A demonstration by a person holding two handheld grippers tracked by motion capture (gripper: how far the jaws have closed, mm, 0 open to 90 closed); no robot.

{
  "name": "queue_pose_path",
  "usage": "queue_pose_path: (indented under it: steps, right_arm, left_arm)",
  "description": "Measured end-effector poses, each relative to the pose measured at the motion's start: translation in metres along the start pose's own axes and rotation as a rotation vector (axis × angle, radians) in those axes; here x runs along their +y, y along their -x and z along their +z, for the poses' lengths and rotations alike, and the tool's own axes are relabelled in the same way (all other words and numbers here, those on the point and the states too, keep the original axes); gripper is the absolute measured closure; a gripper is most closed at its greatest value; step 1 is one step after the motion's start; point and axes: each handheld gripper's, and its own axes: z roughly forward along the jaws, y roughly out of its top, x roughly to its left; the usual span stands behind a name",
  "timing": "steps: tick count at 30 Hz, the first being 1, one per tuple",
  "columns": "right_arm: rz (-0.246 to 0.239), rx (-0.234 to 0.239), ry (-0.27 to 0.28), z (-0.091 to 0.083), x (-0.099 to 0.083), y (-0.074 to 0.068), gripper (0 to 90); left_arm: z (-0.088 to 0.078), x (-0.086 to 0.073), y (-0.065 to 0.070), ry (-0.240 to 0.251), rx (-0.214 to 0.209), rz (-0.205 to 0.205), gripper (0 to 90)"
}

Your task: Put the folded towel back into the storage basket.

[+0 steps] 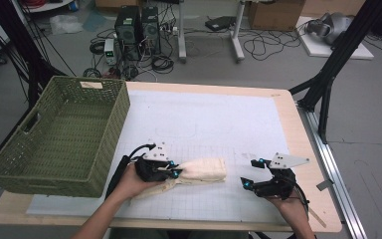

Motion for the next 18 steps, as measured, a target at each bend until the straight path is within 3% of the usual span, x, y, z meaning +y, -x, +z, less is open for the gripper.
queue_pose_path:
  steps: [3, 4, 6, 9, 12, 15, 18]
  right_arm:
    - [-0.003, -0.001, 0.004, 0.0, 0.0, 0.0, 21.4]
    - [0.003, -0.002, 0.003, -0.001, 0.0, 0.0, 21.3]
    - [0.001, -0.001, 0.002, -0.001, -0.001, 0.001, 21.4]
    - [-0.001, -0.001, 0.001, 0.0, -0.001, 0.001, 21.4]
    - [0.001, 0.004, -0.002, 0.0, -0.001, 0.001, 21.4]
    - [-0.006, 0.003, 0.0, 0.001, 0.0, 0.0, 21.4]
    - [-0.004, 0.009, -0.01, 0.002, 0.0, 0.0, 21.4]
  left_arm:
    - [0.005, -0.001, 0.001, -0.034, -0.012, 0.007, 81.1]
    - [0.006, -0.002, 0.001, -0.038, -0.034, 0.005, 80.9]
    - [0.008, -0.003, -0.003, -0.065, -0.105, -0.043, 76.5]
    - [0.006, -0.004, -0.005, -0.068, -0.108, -0.087, 60.5]
    - [0.004, -0.001, -0.005, -0.092, -0.077, -0.074, 51.9]
    - [0.001, 0.002, -0.008, -0.079, -0.087, -0.072, 47.1]
    - [0.005, 0.003, -0.01, -0.135, -0.051, -0.057, 44.0]
